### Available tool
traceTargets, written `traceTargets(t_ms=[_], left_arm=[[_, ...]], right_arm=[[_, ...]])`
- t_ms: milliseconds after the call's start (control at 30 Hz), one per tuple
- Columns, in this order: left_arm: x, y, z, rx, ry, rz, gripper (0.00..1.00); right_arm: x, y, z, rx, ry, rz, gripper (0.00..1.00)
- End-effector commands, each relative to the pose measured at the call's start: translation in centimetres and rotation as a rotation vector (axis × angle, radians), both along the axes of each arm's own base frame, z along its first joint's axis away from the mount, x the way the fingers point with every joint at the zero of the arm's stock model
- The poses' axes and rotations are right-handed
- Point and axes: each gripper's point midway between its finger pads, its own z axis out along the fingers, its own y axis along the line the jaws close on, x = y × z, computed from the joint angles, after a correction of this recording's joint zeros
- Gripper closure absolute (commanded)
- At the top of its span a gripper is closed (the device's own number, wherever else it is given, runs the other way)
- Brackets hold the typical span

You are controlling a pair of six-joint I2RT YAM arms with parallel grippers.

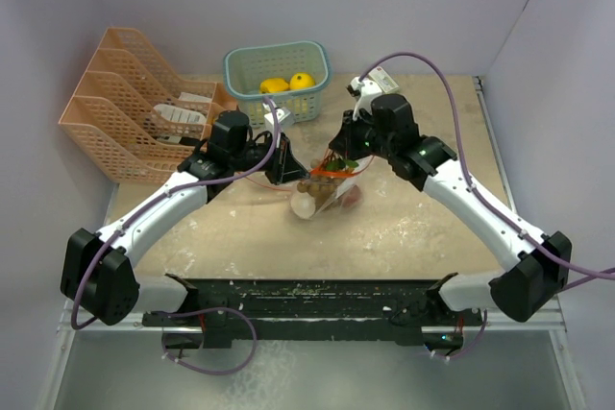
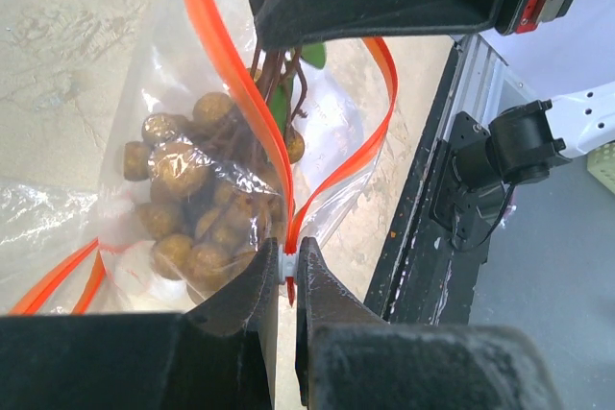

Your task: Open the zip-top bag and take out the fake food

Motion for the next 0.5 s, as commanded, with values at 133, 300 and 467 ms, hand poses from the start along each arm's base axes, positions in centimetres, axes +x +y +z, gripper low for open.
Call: traceTargets(t_ms=[133,300,467], left_arm=[[0.0,0.2,0.9,-0.019,-0.03,0.022,0.91],[0.3,0.3,1.1,-0.02,-0.038,0.031,0.91],[0.4,0.8,1.1,-0.017,-0.037,0.05,0.91]], right_arm=[[0.8,-1.8,4.5,-0.002,-0.102,-0.084,1.0],[1.2,-3.1,3.4,-0.053,-0.081,-0.12,1.0],[1.9,-6.4,4.8,-0.021,-0.1,-0.187,1.0]])
